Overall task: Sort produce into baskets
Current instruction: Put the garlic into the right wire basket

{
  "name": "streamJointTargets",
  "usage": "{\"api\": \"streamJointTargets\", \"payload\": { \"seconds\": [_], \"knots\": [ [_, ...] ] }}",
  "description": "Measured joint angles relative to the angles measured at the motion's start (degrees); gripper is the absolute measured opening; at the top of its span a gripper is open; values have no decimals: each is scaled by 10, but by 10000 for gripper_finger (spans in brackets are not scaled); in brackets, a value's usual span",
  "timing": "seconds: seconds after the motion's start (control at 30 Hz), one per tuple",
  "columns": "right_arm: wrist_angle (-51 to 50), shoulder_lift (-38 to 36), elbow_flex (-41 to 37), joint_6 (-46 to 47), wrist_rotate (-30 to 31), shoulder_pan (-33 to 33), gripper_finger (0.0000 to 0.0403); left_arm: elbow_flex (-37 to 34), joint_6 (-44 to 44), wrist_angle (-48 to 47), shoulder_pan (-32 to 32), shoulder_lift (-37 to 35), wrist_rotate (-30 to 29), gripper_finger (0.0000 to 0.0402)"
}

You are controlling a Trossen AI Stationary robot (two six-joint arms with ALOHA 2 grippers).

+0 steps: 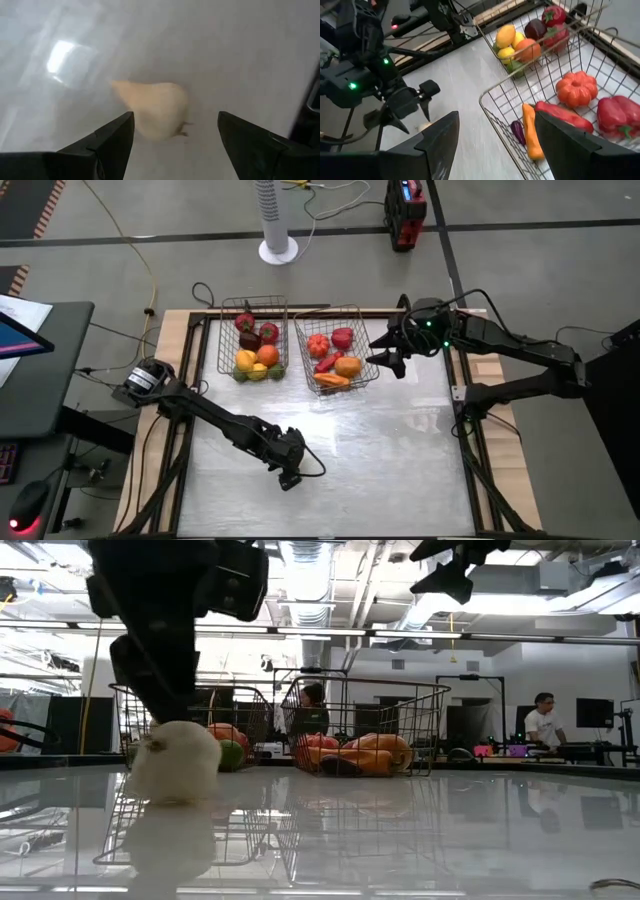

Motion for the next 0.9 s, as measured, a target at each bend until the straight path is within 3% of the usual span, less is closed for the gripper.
{"api": "streamJointTargets", "payload": {
  "seconds": [0.27,0.6,0.9],
  "knots": [
    [13,0,0,-4,0,0,285,2,-88,-4,0,18,13,273],
    [8,0,0,-5,0,-1,285,-1,-92,-8,13,25,-17,273],
    [-3,0,0,-6,0,-1,285,0,-111,-4,31,62,38,271]
  ]
}}
